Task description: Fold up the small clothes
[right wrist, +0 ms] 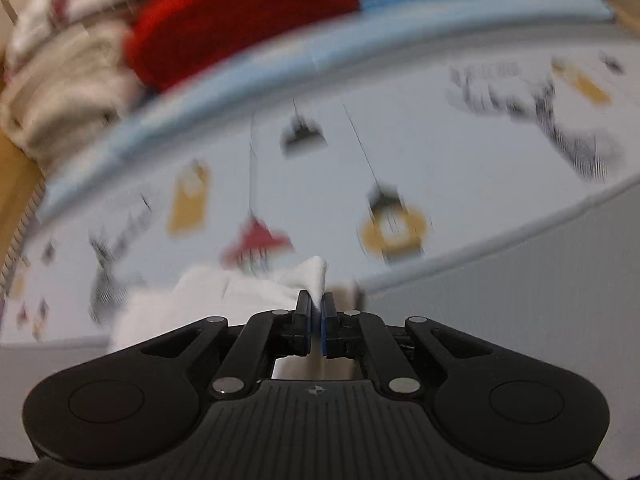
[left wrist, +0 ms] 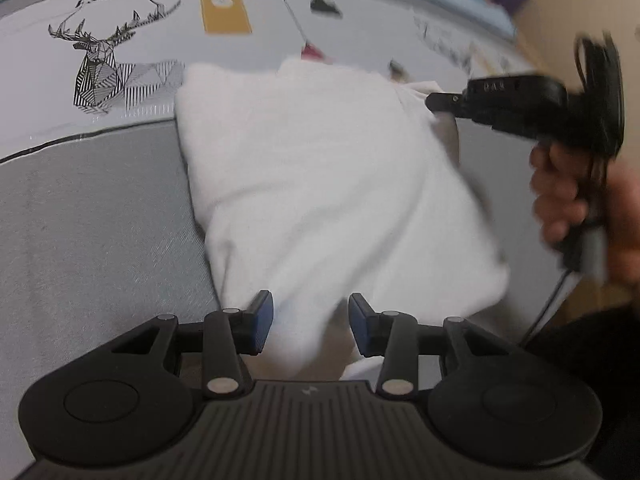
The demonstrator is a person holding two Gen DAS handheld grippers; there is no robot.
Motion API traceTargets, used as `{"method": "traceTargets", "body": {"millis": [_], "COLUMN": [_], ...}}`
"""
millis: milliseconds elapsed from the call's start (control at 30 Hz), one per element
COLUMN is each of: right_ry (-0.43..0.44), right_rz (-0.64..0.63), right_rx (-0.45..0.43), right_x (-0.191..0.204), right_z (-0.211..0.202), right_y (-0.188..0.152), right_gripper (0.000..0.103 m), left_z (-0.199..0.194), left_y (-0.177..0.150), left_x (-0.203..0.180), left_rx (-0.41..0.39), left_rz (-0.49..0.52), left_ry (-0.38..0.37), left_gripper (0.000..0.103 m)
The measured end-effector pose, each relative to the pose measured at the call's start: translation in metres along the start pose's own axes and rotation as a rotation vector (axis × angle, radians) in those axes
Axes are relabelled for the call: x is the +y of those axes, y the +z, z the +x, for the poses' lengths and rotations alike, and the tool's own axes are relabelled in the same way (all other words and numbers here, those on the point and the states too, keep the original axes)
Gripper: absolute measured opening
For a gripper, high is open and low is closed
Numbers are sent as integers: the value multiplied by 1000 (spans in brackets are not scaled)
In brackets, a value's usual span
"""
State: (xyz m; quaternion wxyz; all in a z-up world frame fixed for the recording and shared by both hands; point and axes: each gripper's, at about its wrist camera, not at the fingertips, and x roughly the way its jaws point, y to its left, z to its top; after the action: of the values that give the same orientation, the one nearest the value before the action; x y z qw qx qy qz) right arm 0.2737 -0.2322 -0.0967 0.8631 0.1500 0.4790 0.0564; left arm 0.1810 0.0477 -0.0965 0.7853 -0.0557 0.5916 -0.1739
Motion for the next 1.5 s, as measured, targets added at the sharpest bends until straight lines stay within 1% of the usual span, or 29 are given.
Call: {"method": "traceTargets", "body": {"millis": [67, 167, 200, 233, 333, 433, 500, 533, 567, 600, 633, 667, 700, 733, 800, 867, 900, 933, 1000, 1033, 1100, 1133, 1167, 1200, 1233, 1300, 1333, 1400, 1500], "right_ry": [3, 44, 86, 137, 208, 216, 213, 221, 223, 232, 249, 288, 327, 390, 445, 409, 376, 316, 190, 166, 145, 150, 172, 205, 238, 254, 243, 220, 192], "right_rz": [16, 4, 2, -5, -49, -113, -160, -180, -191, -199, -198, -197, -189, -157, -114, -153, -189, -250, -359, -380, -424, -415, -386, -350, -315, -272, -247, -189, -85], "right_rx": [45, 19, 27, 51, 164, 279, 330, 350, 356, 352, 342, 308, 270, 217, 174, 196, 240, 311, 409, 432, 430, 406, 371, 338, 312, 239, 195, 189, 200], "right_x": [-3, -3, -4, -6, -10, -13, -13, -13, -14, -15, -16, -17, -20, -26, -38, -44, -44, -41, -36, -34, -28, -27, -26, -27, -29, -31, -31, -29, -29], "right_z": [0, -25, -32, -42, -55, -58, -59, -59, -62, -65, -70, -82, -93, -110, -128, -132, -125, -112, -87, -80, -75, -78, -84, -90, -93, -97, -96, -82, -55], "right_y": [-3, -4, -4, -7, -25, -47, -63, -69, -73, -76, -77, -73, -68, -60, -53, -58, -63, -75, -94, -100, -104, -99, -91, -84, -77, -67, -63, -55, -48], "right_gripper": [9, 11, 19, 26, 30, 30, 30, 27, 20, 7, 6, 6, 5, 5, 5, 5, 5, 5, 5, 6, 10, 15, 16, 20, 30, 41, 44, 45, 45], "left_z": [5, -5, -11, -17, -26, -21, -13, -11, -6, -2, 1, 1, -1, -7, -23, -32, -28, -19, 4, 11, 11, 3, -7, -18, -28, -37, -36, -28, -11], "left_y": [-4, -3, -3, -2, -5, -11, -16, -17, -19, -21, -25, -26, -26, -27, -26, -28, -32, -36, -46, -48, -45, -40, -35, -29, -25, -16, -13, -6, 0], "left_x": [-1, 11, 16, 21, 35, 40, 42, 41, 41, 42, 44, 44, 44, 45, 47, 45, 43, 41, 33, 31, 32, 35, 39, 44, 49, 58, 59, 64, 61], "left_rx": [22, -9, -35, -56, -86, -53, -18, -3, 15, 30, 39, 39, 33, 12, -47, -61, -32, 13, 120, 149, 139, 105, 54, -7, -62, -140, -153, -148, -157], "left_rz": [27, -18, -46, -66, -113, -135, -144, -149, -158, -173, -185, -191, -196, -197, -196, -166, -146, -118, -43, -15, -8, -25, -53, -89, -117, -173, -201, -254, -275], "left_ry": [33, 18, 11, 7, -2, 8, 4, 0, -7, -20, -33, -47, -59, -76, -131, -154, -139, -106, -13, 21, 37, 14, -21, -59, -83, -106, -109, -101, -104], "left_gripper": [46, 46, 46, 47, 53, 62, 62, 62, 61, 60, 52, 31, 27, 17, 14, 10, 10, 5, 3, 3, 8, 18, 41, 54, 71, 74, 74, 74, 74]}}
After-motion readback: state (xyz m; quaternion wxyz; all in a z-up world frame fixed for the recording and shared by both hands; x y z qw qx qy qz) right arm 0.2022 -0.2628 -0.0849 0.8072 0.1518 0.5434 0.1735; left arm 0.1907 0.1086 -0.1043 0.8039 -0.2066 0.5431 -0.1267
